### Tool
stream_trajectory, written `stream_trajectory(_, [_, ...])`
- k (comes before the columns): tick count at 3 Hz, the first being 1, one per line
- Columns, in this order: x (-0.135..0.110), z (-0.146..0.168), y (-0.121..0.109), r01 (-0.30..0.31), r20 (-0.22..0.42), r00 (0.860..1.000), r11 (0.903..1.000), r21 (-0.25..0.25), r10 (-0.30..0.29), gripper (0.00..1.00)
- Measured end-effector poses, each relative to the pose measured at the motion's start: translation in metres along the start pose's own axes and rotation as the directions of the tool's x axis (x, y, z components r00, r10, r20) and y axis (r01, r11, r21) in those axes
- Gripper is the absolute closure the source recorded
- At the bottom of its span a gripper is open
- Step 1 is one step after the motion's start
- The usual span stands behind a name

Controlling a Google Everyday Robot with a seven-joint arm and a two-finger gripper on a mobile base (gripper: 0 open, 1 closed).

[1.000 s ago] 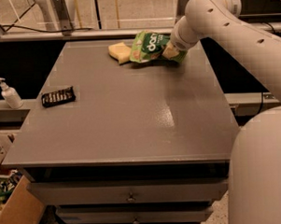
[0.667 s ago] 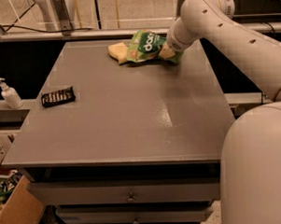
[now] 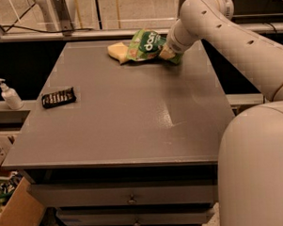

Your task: Move green rice chip bag near sponge

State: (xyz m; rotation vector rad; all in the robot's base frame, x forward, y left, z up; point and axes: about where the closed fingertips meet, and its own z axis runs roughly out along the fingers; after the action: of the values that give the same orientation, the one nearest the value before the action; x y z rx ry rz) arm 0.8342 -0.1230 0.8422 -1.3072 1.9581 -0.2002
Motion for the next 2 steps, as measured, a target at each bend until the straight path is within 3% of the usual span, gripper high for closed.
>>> stream_trajectory(1, [0.0034,0.0001,0.0018,-0.008,0.001,1.000,0.9999,-0.010,0.008,0.13])
stream_trajectory(2, [0.0011,-0.0055,0.0044,-0.014,0.024,1.000,0.9997,-0.020,0.015,0.00])
